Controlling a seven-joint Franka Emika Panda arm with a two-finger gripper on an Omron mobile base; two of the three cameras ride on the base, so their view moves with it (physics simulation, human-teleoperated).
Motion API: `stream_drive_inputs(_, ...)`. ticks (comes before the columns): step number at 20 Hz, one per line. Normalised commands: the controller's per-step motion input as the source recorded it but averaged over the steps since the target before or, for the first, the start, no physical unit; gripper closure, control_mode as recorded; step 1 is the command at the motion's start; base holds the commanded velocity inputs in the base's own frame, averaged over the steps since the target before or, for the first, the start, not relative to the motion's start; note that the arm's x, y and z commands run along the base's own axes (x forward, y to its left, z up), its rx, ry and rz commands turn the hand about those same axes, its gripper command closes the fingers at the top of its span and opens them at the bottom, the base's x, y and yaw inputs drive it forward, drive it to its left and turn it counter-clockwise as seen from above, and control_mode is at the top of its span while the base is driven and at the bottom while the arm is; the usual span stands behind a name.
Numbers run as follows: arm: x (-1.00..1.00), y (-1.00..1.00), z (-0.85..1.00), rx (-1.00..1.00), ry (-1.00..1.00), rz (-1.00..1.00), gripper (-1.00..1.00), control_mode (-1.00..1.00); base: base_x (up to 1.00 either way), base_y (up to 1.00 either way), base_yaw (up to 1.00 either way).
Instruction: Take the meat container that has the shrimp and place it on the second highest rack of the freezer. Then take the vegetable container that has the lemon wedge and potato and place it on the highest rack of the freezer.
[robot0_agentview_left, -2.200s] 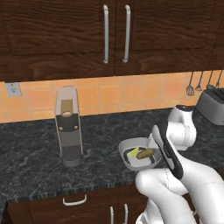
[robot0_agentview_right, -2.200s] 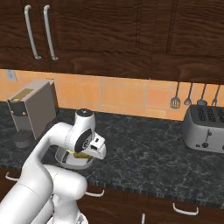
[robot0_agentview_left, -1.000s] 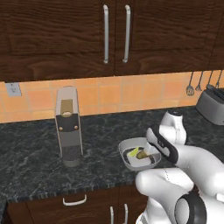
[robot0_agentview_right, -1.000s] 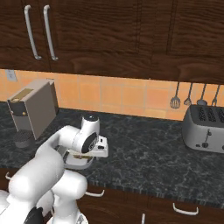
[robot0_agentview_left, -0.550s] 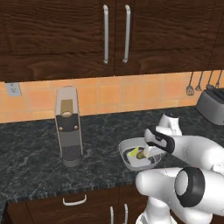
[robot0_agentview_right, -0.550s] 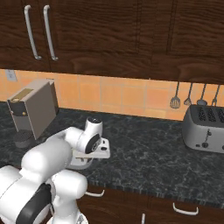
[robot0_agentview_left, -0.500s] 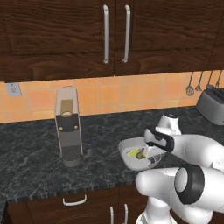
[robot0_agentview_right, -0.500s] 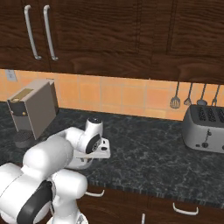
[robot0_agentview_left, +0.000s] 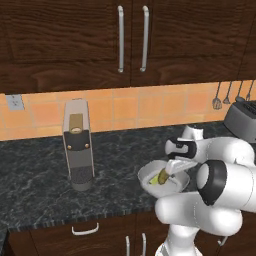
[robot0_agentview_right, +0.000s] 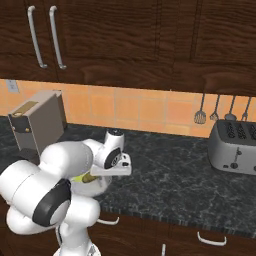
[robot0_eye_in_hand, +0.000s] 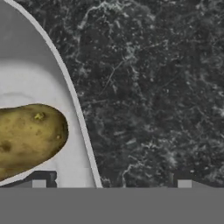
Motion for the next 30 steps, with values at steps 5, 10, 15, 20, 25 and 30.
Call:
stream_drive_inputs(5,0.00,0.00,0.00,0.00,0.00,0.00,1.00,-1.00,0.00,0.00,0.00)
stream_drive_inputs(10,0.00,0.00,0.00,0.00,0.00,0.00,1.00,-1.00,0.00,0.00,0.00)
stream_drive_inputs(15,0.00,0.00,0.00,0.00,0.00,0.00,1.00,-1.00,0.00,0.00,0.00)
stream_drive_inputs(20,-0.03,0.00,-0.01,0.00,0.00,-0.01,1.00,-1.00,0.00,0.00,0.00)
stream_drive_inputs(25,-0.13,0.00,0.65,0.00,0.04,-0.24,1.00,-1.00,0.00,0.00,0.00)
stream_drive_inputs(30,-0.27,0.00,0.85,0.06,0.01,-0.46,1.00,-1.00,0.00,0.00,0.00)
